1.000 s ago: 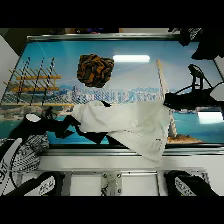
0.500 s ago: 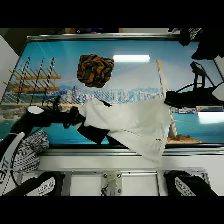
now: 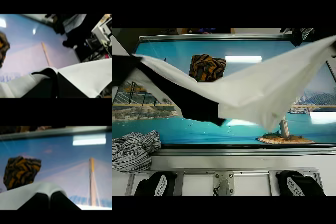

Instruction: Fold the clothes and pants, and hang the long-sleeved shirts on hangers.

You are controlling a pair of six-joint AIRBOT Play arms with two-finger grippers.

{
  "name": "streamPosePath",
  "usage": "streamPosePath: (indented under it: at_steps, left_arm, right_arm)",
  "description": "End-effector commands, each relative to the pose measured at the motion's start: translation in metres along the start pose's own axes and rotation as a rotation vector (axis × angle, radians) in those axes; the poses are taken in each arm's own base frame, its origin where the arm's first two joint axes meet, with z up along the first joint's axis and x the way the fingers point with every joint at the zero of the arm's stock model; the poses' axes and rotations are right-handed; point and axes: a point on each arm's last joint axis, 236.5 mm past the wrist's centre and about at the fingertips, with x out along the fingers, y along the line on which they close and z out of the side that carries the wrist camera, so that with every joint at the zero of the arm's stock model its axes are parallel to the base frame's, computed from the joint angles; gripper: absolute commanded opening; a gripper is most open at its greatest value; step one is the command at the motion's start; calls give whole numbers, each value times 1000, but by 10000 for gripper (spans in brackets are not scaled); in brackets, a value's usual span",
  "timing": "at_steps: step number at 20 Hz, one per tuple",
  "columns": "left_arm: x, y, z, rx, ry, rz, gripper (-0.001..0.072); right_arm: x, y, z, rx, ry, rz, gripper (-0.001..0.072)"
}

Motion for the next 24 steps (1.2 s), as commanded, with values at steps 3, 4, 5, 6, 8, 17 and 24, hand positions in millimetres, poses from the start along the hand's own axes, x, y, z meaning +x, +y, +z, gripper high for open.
streamPosePath:
  at_steps: [3, 4, 5, 6, 8, 17, 24]
  left_arm:
    - [-95, -97, 47, 256, -344, 59, 16]
    - [-99, -98, 50, 263, -362, 79, 16]
    - [-100, -98, 53, 263, -367, 91, 16]
    - [-97, -95, 54, 249, -357, 94, 16]
    - [-82, -75, 49, 179, -283, 107, 16]
    - [72, 151, -112, -344, 411, 253, 16]
    - [216, 245, -205, -337, 574, 373, 712]
  right_arm:
    - [-115, 17, 85, -42, -394, -54, 23]
    - [-125, 14, 86, -36, -409, -75, 23]
    - [-130, 11, 85, -27, -415, -89, 23]
    - [-131, 9, 84, -19, -410, -98, 22]
    - [-117, 4, 73, 24, -348, -102, 23]
    - [126, -76, -87, 141, 396, -196, 24]
    - [256, -121, -210, 220, 663, -199, 720]
